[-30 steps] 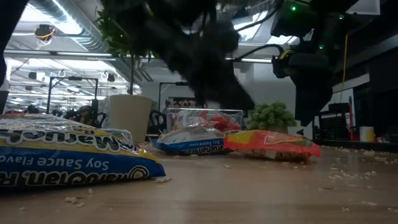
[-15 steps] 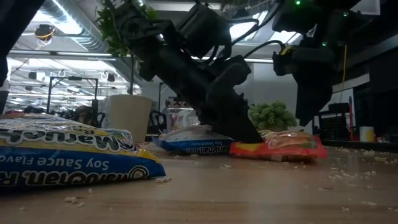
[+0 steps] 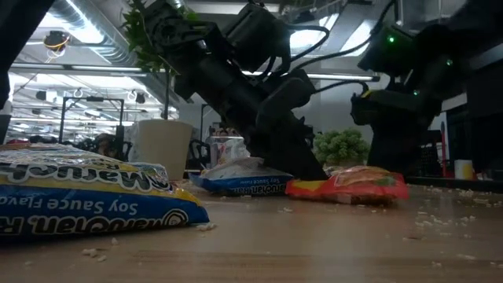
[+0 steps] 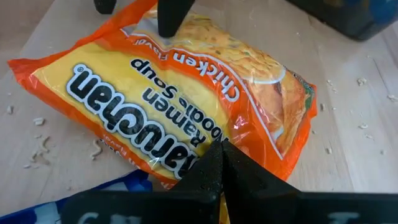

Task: Sort Maruchan noodles
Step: Put the orange noodle pack into the top transparent bin

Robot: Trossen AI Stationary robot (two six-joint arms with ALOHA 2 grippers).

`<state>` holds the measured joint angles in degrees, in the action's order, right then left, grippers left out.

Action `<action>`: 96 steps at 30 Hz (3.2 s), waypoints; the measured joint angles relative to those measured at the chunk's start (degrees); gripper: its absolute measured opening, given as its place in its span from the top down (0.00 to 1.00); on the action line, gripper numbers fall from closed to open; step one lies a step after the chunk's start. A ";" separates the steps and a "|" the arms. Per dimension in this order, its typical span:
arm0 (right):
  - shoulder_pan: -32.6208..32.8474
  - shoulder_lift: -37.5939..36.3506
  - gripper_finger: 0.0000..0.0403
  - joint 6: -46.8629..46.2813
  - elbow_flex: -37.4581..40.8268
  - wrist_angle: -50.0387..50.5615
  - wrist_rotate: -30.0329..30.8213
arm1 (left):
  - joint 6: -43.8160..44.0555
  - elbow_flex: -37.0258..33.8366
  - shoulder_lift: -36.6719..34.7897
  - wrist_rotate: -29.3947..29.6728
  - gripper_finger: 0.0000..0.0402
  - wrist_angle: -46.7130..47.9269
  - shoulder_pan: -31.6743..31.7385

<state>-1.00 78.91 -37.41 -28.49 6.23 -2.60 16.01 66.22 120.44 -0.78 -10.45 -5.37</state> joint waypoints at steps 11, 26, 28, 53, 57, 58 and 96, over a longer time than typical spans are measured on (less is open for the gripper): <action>-0.21 4.20 0.26 0.62 2.78 -13.14 -6.49 | -0.52 -0.20 0.57 0.13 1.00 0.78 0.28; -0.15 5.44 0.79 -1.44 2.85 -16.99 -13.55 | -1.16 0.38 0.22 1.03 1.00 0.77 0.70; -0.15 5.40 0.91 -1.53 2.86 -17.13 -13.64 | -1.16 0.64 -0.41 1.03 1.00 1.02 0.72; -8.08 2.09 1.00 7.68 -14.45 -10.22 -11.14 | -1.12 0.66 -37.92 13.05 1.00 23.72 6.01; -14.46 1.79 1.00 15.33 -22.38 -4.41 -12.44 | -1.11 0.70 -44.44 19.20 1.00 25.71 6.01; -16.37 1.79 1.00 17.50 -24.75 -2.29 -12.65 | -1.11 0.70 -45.89 20.45 1.00 26.74 6.01; -36.14 19.30 0.86 26.29 -40.02 8.31 -5.20 | 0.33 0.76 -49.31 31.21 1.00 32.51 5.99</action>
<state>-37.15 98.21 -11.12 -68.51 14.54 -7.80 16.34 66.98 71.13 30.44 22.06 0.62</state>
